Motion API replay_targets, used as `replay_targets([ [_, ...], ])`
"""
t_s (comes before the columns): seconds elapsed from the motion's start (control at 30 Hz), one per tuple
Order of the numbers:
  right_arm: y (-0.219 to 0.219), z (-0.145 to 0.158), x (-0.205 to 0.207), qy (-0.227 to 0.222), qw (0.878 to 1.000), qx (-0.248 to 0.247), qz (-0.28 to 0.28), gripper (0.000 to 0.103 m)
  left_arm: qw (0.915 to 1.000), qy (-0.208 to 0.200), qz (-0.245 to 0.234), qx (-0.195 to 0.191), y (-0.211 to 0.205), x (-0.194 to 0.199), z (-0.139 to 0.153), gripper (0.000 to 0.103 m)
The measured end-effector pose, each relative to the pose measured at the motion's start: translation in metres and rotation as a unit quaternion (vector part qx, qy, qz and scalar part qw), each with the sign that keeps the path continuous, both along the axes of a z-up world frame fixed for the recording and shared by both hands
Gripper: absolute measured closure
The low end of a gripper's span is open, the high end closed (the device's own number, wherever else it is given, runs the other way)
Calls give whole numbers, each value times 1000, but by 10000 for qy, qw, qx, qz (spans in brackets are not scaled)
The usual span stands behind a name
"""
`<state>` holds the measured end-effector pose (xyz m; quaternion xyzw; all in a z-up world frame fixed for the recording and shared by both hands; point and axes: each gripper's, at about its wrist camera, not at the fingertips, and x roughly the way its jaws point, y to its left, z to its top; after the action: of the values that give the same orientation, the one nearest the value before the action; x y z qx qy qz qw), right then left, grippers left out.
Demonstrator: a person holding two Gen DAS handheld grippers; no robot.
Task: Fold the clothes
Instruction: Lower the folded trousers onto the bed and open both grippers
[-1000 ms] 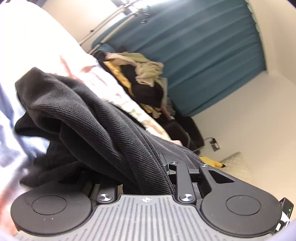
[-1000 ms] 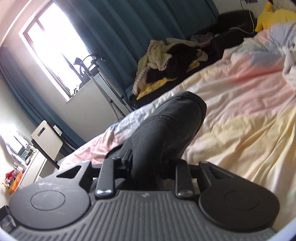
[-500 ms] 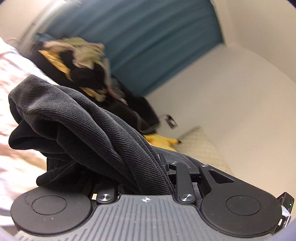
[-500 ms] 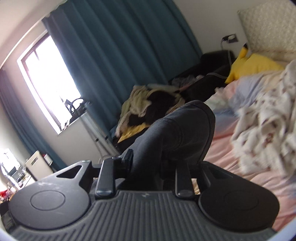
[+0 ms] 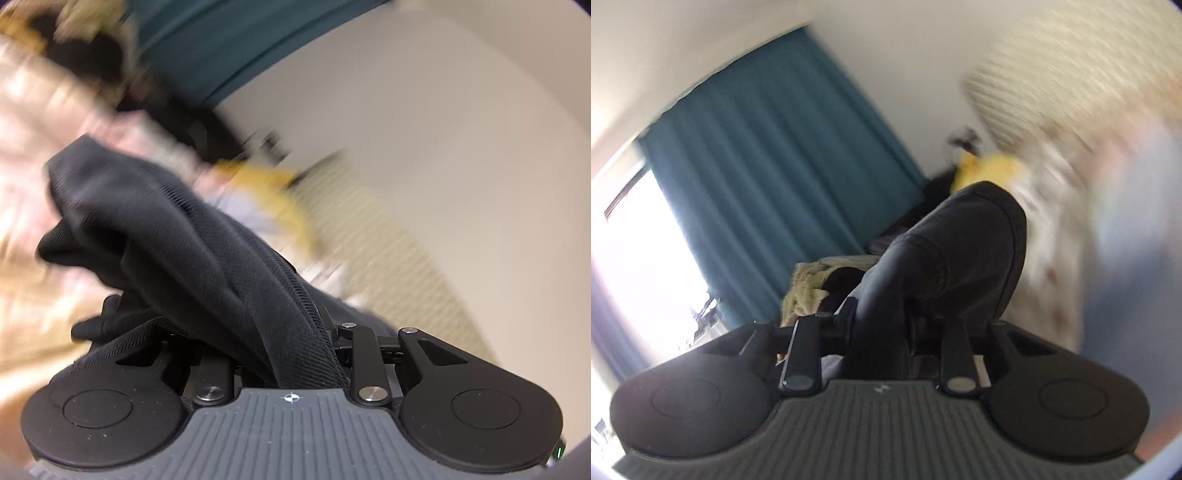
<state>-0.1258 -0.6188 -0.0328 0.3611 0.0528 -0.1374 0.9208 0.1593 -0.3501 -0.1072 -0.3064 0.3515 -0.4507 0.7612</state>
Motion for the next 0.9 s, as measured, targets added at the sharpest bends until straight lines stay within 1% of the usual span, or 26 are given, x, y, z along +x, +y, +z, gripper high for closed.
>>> replay_targets([
  [0.03,2,-28,-6,185,9995,238,-101,76,9997,113,-7,203,0,-2,-21,74],
  [0.07,4,-54,-9,419,9977,510,-174,76,9993,104,-33,364,1,-5,-38,74],
  [0.1,6,-80,-13,652,9945,781,-248,76,9987,-88,-96,490,4,-13,-49,74],
  [0.13,8,-103,-18,783,9915,990,-307,76,9974,-340,-168,606,7,-21,-55,72],
  [0.2,10,-128,-30,606,9905,1179,-364,76,9943,-700,-248,768,7,-14,-62,71],
  [0.23,9,-133,-33,528,9905,1218,-370,76,9935,-763,-257,804,8,-15,-62,71],
  [0.3,8,-131,-31,542,9914,1129,-381,75,9934,-751,-240,828,12,-29,-60,70],
  [0.33,8,-128,-30,574,9919,1063,-389,75,9930,-776,-231,866,15,-44,-56,69],
  [0.37,9,-127,-29,603,9920,1037,-391,74,9916,-852,-217,948,14,-58,-51,66],
  [0.43,10,-122,-27,689,9913,1066,-357,72,9873,-1030,-241,1183,11,-80,-38,63],
  [0.5,13,-116,-27,804,9911,1019,-305,68,9849,-1041,-301,1354,8,-83,-31,60],
  [0.53,14,-112,-27,865,9911,969,-284,65,9842,-999,-330,1423,4,-80,-28,58],
  [0.6,16,-104,-28,987,9909,878,-244,63,9826,-936,-339,1566,-8,-71,-19,52],
  [0.63,17,-100,-28,1062,9905,846,-227,61,9812,-948,-335,1647,-9,-72,-15,46],
  [0.67,18,-95,-28,1155,9900,784,-208,54,9787,-1051,-303,1737,-5,-76,-10,36],
  [0.7,21,-90,-28,1245,9897,676,-182,50,9755,-1197,-253,1829,-1,-80,-5,29],
  [0.73,23,-84,-27,1335,9893,568,-156,45,9719,-1343,-203,1920,3,-84,0,19],
  [0.77,25,-78,-28,1418,9887,471,-133,44,9681,-1489,-153,2011,7,-89,5,15],
  [0.83,29,-67,-29,1599,9866,288,-109,44,9619,-1722,-32,2123,21,-95,16,12],
  [0.9,36,-55,-31,1893,9818,19,-151,44,9586,-1861,77,2152,37,-97,28,12],
])
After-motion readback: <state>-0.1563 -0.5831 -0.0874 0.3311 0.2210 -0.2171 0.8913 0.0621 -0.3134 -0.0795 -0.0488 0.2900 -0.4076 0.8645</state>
